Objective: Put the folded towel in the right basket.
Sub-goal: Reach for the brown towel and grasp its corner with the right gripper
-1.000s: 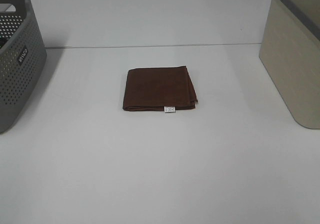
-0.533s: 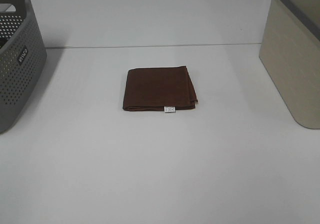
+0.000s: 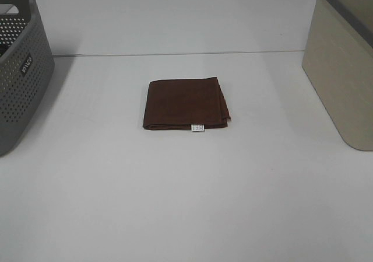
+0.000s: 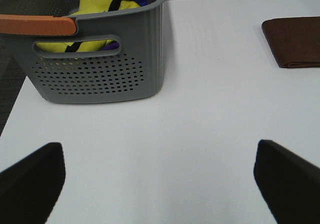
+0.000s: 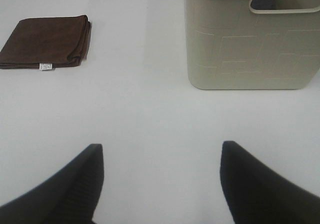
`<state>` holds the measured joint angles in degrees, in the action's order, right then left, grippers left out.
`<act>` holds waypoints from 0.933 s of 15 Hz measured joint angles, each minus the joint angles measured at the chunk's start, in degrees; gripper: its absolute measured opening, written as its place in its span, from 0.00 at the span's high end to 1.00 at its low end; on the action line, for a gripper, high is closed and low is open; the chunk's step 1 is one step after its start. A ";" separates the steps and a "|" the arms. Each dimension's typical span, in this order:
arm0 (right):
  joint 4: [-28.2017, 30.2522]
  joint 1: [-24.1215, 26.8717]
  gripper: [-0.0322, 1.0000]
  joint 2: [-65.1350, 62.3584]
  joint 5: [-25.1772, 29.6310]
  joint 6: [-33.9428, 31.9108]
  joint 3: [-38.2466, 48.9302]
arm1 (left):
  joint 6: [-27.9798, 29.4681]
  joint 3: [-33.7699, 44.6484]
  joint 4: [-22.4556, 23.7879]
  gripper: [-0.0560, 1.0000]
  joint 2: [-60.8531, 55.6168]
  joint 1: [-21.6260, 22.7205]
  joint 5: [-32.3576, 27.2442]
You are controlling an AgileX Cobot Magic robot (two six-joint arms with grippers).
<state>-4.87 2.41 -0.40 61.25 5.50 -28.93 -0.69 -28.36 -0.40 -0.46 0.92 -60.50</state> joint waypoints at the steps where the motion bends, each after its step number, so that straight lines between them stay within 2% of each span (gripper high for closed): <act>1: 0.00 0.00 0.35 0.00 0.00 0.00 0.00 | 0.00 0.00 0.00 0.02 0.00 0.00 0.00; 8: -0.29 0.00 0.35 1.66 -1.15 0.00 -0.63 | 0.00 0.00 0.00 0.02 0.00 0.00 0.00; 10: -1.03 0.00 0.35 7.39 -4.41 0.00 -2.06 | 0.00 0.00 0.00 0.02 0.00 0.00 0.00; 14: -5.50 0.00 0.35 27.16 -11.80 2.06 -8.54 | 0.00 0.00 0.00 0.02 0.00 0.00 0.00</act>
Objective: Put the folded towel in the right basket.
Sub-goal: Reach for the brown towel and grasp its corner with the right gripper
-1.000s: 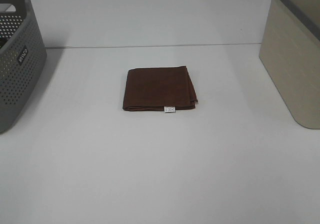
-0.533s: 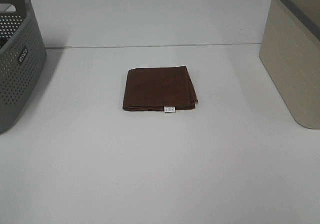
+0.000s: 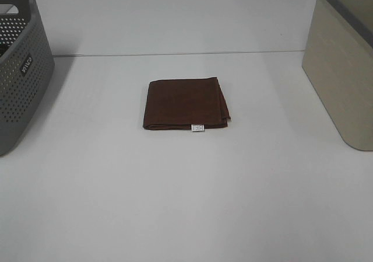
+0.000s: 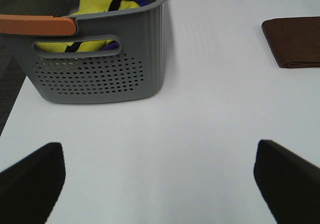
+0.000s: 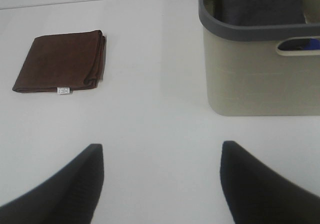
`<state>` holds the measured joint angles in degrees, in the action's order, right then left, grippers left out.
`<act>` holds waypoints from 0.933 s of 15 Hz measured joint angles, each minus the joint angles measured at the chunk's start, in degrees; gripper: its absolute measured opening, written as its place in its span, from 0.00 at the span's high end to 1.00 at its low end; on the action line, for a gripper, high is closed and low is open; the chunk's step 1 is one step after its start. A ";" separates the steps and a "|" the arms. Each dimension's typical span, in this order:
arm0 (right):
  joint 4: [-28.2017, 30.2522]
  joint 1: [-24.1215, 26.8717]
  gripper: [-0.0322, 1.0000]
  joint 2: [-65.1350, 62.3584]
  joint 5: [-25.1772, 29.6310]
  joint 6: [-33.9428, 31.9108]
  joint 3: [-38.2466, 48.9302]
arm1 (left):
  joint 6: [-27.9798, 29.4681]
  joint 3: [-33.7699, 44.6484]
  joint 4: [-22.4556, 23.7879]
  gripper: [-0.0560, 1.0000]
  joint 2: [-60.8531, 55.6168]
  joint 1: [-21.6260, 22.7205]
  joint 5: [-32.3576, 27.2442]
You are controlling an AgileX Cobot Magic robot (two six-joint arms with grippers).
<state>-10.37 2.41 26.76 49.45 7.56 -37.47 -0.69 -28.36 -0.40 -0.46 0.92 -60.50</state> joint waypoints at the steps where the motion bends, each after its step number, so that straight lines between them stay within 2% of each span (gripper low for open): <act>1: -1.20 0.00 0.35 4.70 -0.52 1.55 -2.41 | 0.00 0.00 0.00 0.02 0.00 0.00 0.00; 7: -6.53 0.00 0.35 33.98 1.20 7.16 -24.64 | 0.00 0.00 0.00 0.02 0.00 0.00 0.00; 11: -9.68 0.00 0.35 47.50 3.72 9.28 -37.99 | 0.00 0.00 0.00 0.02 0.00 0.00 0.00; 12: -10.20 -0.63 0.35 50.65 4.30 10.08 -41.14 | 0.00 0.00 0.00 0.02 0.00 0.00 0.00; 14: -10.31 -5.27 0.35 56.72 4.58 11.40 -46.52 | 0.00 0.00 0.00 0.02 0.00 0.00 0.00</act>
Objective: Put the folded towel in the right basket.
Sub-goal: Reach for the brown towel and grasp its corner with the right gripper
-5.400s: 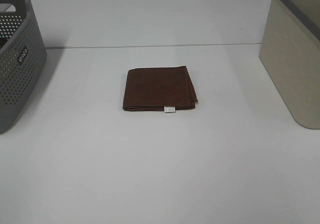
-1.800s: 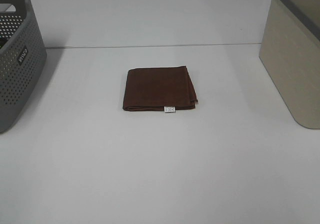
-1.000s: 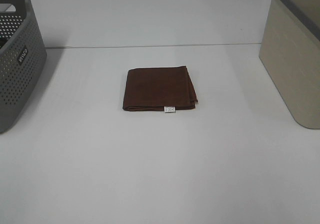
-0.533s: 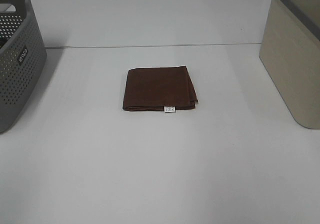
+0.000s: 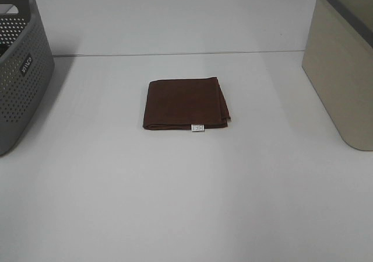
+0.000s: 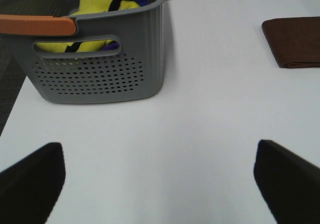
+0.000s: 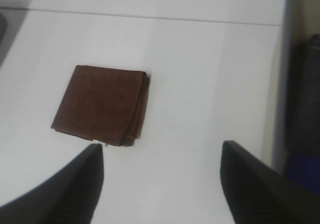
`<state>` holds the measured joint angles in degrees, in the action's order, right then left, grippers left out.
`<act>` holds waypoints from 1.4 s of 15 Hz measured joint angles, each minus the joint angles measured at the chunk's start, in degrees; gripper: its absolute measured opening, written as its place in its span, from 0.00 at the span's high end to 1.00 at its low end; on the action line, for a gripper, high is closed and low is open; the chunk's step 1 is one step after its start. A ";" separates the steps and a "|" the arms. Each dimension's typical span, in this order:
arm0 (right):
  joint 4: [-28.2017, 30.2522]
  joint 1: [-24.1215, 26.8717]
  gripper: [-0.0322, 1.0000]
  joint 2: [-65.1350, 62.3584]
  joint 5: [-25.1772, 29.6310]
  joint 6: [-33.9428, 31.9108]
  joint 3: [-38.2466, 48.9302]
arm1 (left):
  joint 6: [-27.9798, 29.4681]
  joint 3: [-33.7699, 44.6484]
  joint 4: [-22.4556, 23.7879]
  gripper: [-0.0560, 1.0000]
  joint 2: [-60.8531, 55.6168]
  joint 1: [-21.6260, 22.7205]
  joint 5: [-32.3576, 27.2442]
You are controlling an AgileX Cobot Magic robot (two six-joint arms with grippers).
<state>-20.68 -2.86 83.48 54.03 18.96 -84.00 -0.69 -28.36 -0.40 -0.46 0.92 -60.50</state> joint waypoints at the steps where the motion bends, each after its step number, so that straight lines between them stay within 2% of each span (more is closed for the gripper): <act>1: 0.06 -2.86 0.35 2.64 0.00 0.00 -2.18 | 0.00 0.00 0.00 0.02 0.00 0.00 0.00; 2: 0.06 -5.61 0.35 5.50 0.06 0.00 -4.01 | 0.00 0.00 0.00 0.02 0.00 0.00 0.00; 3: 0.06 -10.77 0.35 11.00 0.11 0.00 -7.33 | 0.00 0.00 0.00 0.02 0.00 0.00 0.00; 5: -0.29 -13.35 0.35 16.62 0.23 -0.92 -10.03 | 0.00 0.00 0.00 0.02 0.00 0.00 0.00; 9: -2.52 -13.81 0.35 28.19 3.09 -5.79 -14.61 | 0.00 0.00 0.00 0.02 0.00 0.00 0.00; 11: -3.67 -13.81 0.32 34.72 5.67 -7.51 -18.22 | 0.00 0.00 0.00 0.02 0.00 0.00 0.00; 16: -5.39 -13.81 0.29 48.36 7.85 -7.79 -26.87 | 0.00 0.00 0.00 0.02 0.00 0.00 0.00; 21: -6.07 -13.18 0.29 56.38 9.97 -7.91 -33.98 | 0.00 0.00 0.00 0.02 0.00 0.00 0.00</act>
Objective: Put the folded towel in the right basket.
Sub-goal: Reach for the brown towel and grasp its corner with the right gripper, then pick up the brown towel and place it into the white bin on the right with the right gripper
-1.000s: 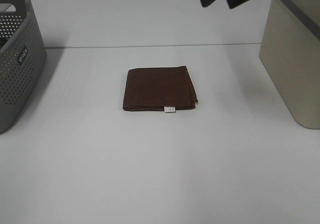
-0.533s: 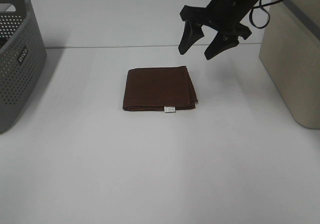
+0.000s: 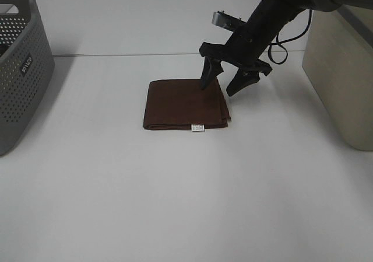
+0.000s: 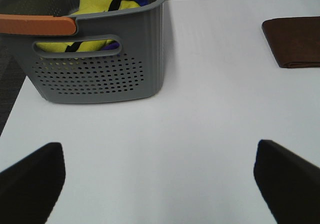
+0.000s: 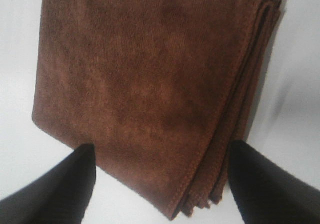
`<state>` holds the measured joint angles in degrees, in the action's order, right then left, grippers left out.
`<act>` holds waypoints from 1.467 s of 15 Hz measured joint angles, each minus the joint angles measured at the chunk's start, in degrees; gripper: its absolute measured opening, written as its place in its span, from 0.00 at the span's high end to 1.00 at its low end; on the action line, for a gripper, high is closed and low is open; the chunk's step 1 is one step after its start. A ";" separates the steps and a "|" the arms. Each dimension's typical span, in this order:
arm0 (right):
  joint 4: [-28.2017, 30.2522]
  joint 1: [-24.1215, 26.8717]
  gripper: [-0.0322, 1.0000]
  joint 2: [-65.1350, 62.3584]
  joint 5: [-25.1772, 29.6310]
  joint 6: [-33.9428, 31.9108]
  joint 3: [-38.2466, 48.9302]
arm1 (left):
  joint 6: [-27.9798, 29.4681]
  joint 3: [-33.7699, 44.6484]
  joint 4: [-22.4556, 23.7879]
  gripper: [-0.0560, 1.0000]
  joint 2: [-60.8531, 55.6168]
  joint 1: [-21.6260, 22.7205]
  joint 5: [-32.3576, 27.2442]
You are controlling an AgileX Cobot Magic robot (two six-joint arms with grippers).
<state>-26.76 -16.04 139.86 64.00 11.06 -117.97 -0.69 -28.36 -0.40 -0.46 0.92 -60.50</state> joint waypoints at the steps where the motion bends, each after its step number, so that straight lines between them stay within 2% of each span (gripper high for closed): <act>1: -0.34 0.97 0.29 1.43 0.00 0.00 -1.32 | 0.00 0.00 0.00 0.02 0.00 0.00 0.00; 7: -1.26 2.64 0.29 4.76 0.00 0.97 -1.43 | 0.00 0.00 0.00 0.02 0.00 0.00 0.00; 12: -9.00 2.64 0.32 7.10 -0.40 4.41 -1.95 | 0.00 0.00 0.00 0.02 0.00 0.00 0.00; 13: -9.97 2.52 0.36 7.39 -0.80 4.93 -1.95 | 0.00 0.00 0.00 0.02 0.00 0.00 0.00; 14: -9.97 2.35 0.45 7.62 -1.55 5.04 -1.95 | 0.00 0.00 0.00 0.02 0.00 0.00 0.00; 15: -9.85 2.23 0.57 7.73 -1.95 5.10 -1.95 | 0.00 0.00 0.00 0.02 0.00 0.00 0.00; 17: -9.85 2.18 0.88 7.96 -2.23 5.10 -1.95 | 0.00 0.00 0.00 0.02 0.00 0.00 0.00; 18: -9.85 2.18 0.91 7.96 -2.23 5.44 -1.95 | 0.00 0.00 0.00 0.02 0.00 0.00 0.00; 22: -9.74 2.18 0.91 6.13 -1.95 7.91 -1.95 | 0.00 0.00 0.00 0.02 0.00 0.00 0.00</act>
<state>-36.50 -13.87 145.99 62.05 18.96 -119.92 -0.69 -28.36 -0.40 -0.46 0.92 -60.50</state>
